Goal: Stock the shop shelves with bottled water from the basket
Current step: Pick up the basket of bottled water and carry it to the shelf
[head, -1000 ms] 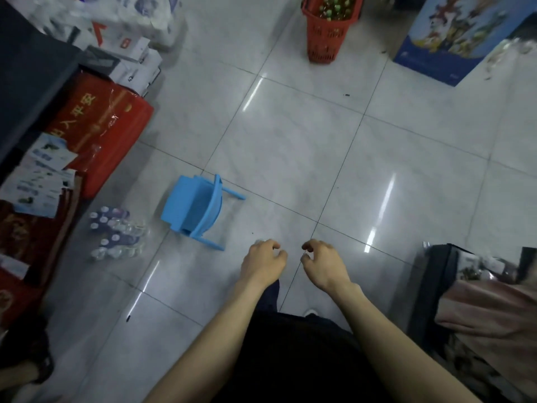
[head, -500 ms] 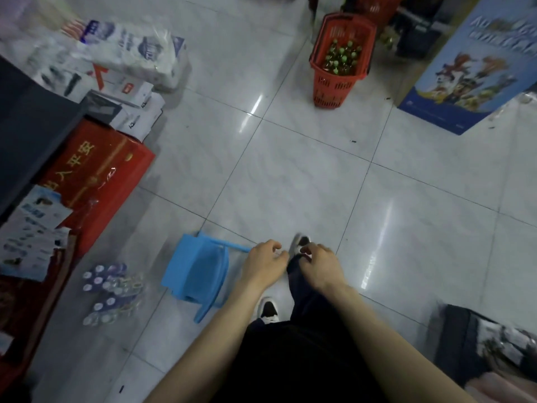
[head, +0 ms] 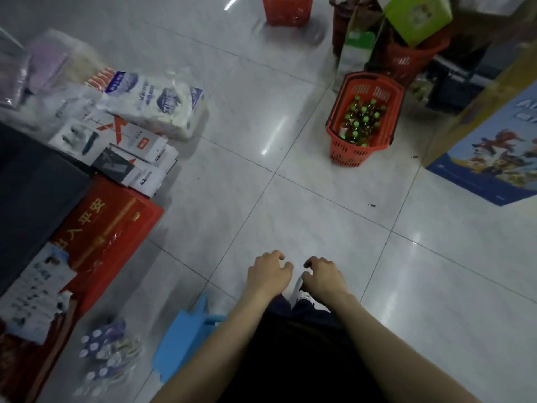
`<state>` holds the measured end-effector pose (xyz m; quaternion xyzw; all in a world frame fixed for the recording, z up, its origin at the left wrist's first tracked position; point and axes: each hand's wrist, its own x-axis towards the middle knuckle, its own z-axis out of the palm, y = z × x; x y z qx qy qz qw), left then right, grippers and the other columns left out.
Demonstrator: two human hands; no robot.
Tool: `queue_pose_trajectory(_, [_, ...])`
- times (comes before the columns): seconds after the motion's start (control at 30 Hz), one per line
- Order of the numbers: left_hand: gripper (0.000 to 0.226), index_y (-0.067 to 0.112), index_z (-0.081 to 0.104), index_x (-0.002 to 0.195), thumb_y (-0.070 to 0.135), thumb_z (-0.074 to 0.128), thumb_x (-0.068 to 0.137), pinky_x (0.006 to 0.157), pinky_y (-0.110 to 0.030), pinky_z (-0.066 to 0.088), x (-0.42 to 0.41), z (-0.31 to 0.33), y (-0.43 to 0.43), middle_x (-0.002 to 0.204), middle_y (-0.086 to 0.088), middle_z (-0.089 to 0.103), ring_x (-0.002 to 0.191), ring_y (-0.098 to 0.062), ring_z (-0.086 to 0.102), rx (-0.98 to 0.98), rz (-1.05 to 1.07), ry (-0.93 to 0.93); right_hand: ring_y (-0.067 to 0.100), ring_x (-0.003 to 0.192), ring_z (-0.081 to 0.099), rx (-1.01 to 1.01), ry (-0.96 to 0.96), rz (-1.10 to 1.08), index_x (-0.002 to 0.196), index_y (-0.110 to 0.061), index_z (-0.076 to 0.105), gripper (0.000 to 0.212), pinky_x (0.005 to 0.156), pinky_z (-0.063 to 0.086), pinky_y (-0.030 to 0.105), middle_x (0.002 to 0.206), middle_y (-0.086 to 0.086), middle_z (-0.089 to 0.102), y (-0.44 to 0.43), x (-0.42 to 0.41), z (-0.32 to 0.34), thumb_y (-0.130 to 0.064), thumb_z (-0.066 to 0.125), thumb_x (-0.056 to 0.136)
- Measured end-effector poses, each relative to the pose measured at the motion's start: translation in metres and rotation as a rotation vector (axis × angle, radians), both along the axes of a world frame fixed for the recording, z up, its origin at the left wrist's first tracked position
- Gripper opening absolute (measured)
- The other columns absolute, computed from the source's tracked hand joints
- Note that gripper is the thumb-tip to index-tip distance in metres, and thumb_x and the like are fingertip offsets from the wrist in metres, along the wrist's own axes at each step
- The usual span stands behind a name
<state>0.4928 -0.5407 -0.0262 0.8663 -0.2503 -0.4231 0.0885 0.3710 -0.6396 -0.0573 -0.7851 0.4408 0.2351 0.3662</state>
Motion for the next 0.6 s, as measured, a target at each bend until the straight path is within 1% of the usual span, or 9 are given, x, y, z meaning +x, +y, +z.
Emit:
queue_pose_trajectory(0.1, [0.047,0.021,0.058,0.139,0.042,0.046,0.099,0.108,-0.046,0.046,0.039,0.005,-0.053,0.14,-0.004,0.06,0.126,-0.025,0.057,0.004,0.008,-0.009,0.026,0.125,0.055,-0.013,0.014,0.037,0.136,-0.02,0.059,0.043,0.103,0.046,0.04,0.134,0.005,0.061,-0.05,0.043,0.003,-0.029,0.05,0.095])
queue_pose_trajectory(0.23, [0.043,0.023,0.064,0.128,0.045,0.046,0.095,0.097,-0.043,0.053,0.104,-0.001,-0.117,0.13,-0.001,0.065,0.11,-0.022,0.063,-0.028,0.044,-0.008,0.027,0.124,0.056,-0.034,0.014,0.098,0.136,-0.021,0.059,0.043,0.101,0.047,0.04,0.134,0.005,0.062,-0.115,0.107,-0.003,-0.031,0.051,0.095])
queue_pose_trajectory(0.43, [0.034,0.017,0.065,0.121,0.033,0.046,0.098,0.087,-0.036,0.052,0.23,-0.02,-0.214,0.117,-0.003,0.07,0.103,-0.025,0.065,-0.042,0.058,-0.004,0.027,0.123,0.056,-0.09,0.062,0.139,0.135,-0.02,0.06,0.043,0.101,0.048,0.039,0.134,0.006,0.062,-0.226,0.234,-0.013,-0.031,0.051,0.095])
queue_pose_trajectory(0.5, [0.03,0.017,0.065,0.117,0.032,0.046,0.098,0.089,-0.039,0.053,0.272,-0.023,-0.242,0.113,-0.003,0.07,0.102,-0.026,0.065,-0.011,0.035,-0.001,0.028,0.122,0.056,-0.093,0.088,0.143,0.134,-0.02,0.06,0.042,0.102,0.048,0.04,0.133,0.006,0.062,-0.256,0.278,-0.008,-0.03,0.051,0.095])
queue_pose_trajectory(0.6, [0.036,0.018,0.066,0.121,0.039,0.047,0.099,0.096,-0.04,0.05,0.334,-0.024,-0.283,0.122,-0.004,0.069,0.114,-0.027,0.063,0.05,-0.004,0.005,0.028,0.121,0.056,-0.099,0.113,0.179,0.134,-0.019,0.059,0.043,0.102,0.047,0.04,0.132,0.006,0.06,-0.299,0.344,0.0,-0.029,0.05,0.094])
